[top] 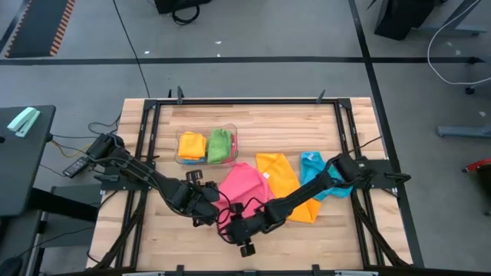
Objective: Fold microfiber towels
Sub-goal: Fold the pink microfiber towel
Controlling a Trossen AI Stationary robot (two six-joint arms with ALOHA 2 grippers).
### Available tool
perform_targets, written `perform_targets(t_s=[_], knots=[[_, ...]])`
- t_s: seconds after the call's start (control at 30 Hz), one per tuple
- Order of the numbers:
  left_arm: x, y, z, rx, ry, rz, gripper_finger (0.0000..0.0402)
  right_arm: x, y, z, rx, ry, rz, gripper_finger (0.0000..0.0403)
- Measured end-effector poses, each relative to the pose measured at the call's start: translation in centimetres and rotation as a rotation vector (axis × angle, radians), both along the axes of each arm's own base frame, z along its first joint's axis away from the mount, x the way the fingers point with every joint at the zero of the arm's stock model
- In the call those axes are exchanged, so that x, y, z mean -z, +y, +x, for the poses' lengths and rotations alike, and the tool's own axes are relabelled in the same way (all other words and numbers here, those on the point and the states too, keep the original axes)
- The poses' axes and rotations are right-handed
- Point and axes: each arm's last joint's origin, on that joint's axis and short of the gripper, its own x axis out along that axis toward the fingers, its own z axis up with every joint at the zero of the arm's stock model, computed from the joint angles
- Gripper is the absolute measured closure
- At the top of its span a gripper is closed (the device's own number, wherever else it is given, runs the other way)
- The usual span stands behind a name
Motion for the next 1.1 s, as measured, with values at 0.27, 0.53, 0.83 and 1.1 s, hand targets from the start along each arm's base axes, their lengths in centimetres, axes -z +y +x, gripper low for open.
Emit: perform_targets(t_s=[0.27, 0.53, 0.83, 1.1], knots=[[0.0, 0.2, -0.2, 0.0, 0.023, 0.013, 0.0382, 1.4, -0.3, 1.3, -0.015, -0.003, -0.051, 0.0225], [0.0, 0.3, -0.1, -0.005, 0.02, 0.02, 0.0375, 2.8, -0.7, 0.7, -0.013, 0.014, -0.043, 0.0233], [0.0, 0.3, -0.1, 0.009, 0.02, 0.026, 0.0374, 3.7, -0.4, 0.0, -0.076, 0.052, -0.027, 0.036], [0.1, -0.4, -0.7, 0.108, 0.09, 0.004, 0.0389, -2.3, 0.9, -1.5, -0.22, -0.009, 0.055, 0.0391]])
